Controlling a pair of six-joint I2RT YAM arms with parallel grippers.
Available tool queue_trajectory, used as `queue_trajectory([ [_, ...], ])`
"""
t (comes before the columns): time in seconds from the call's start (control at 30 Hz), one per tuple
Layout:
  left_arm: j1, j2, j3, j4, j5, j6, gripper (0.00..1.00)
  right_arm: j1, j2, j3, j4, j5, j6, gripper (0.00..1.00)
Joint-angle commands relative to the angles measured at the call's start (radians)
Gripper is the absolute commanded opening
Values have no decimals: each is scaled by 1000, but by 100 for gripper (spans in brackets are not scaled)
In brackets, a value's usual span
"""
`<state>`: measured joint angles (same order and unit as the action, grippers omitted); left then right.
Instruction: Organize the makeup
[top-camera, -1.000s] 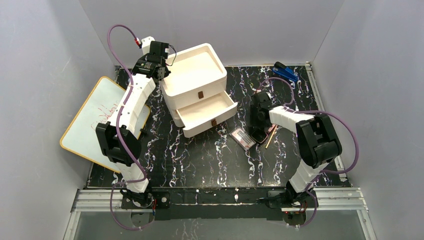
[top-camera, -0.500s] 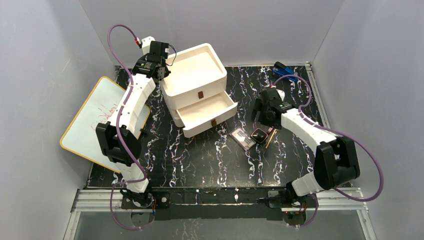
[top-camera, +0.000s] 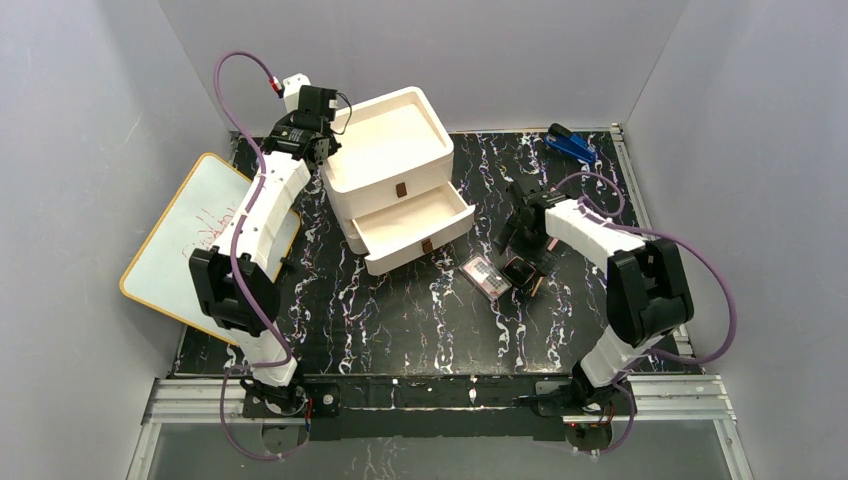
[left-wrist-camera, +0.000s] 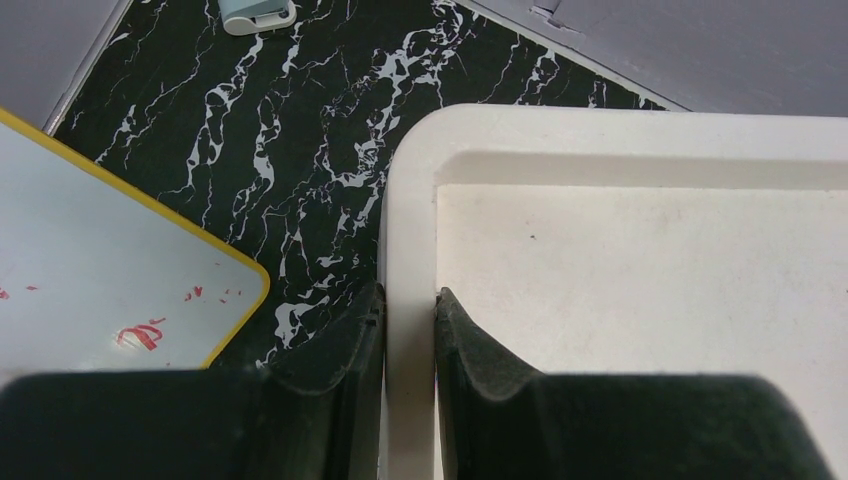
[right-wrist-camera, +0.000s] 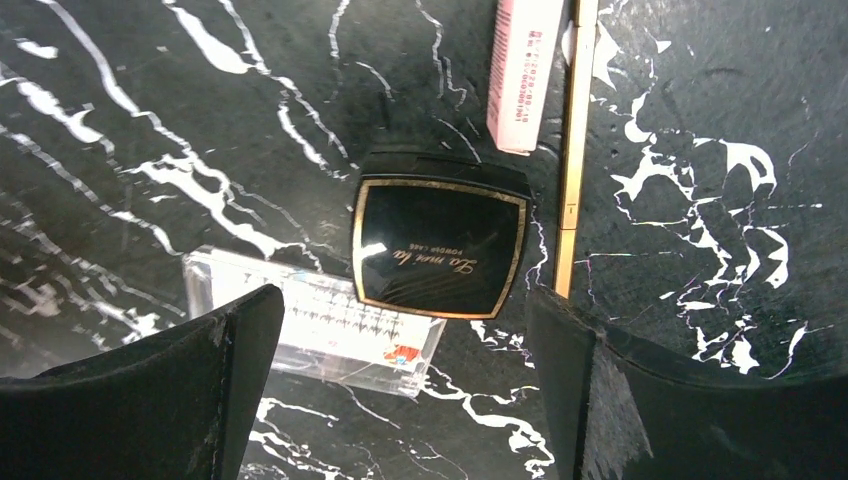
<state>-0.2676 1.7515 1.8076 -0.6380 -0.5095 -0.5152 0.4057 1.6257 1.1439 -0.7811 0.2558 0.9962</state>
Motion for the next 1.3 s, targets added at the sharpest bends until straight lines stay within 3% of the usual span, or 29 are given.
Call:
queue_trajectory([
  [0.0, 19, 39, -86, -131, 7, -4, 0, -3, 42, 30, -57, 8, 80, 99],
  [0.37, 24, 29, -105, -123, 12, 6, 0, -5, 120, -24, -2, -9, 93, 98],
  [0.5, 24, 32, -106, -121, 16, 8, 0, -5, 126, -51, 43, 4, 93, 85],
  [0.6, 24, 33, -106, -121, 16, 10, 0, -12, 141, -51, 69, 5, 82, 66],
  [0.8, 25, 31, -106, -123, 14, 12, 0, -39, 171, -33, 116, 16, 58, 6],
  [0.83, 26, 32, -106, -122, 14, 13, 0, -42, 183, -23, 113, 20, 52, 1],
  [0.97, 25, 32, -103, -123, 14, 17, 0, -43, 195, 36, 71, 68, 42, 1],
  [1.27, 25, 56, -86, -118, 39, 4, 0, 23, 15, 275, -32, 209, -18, 1],
])
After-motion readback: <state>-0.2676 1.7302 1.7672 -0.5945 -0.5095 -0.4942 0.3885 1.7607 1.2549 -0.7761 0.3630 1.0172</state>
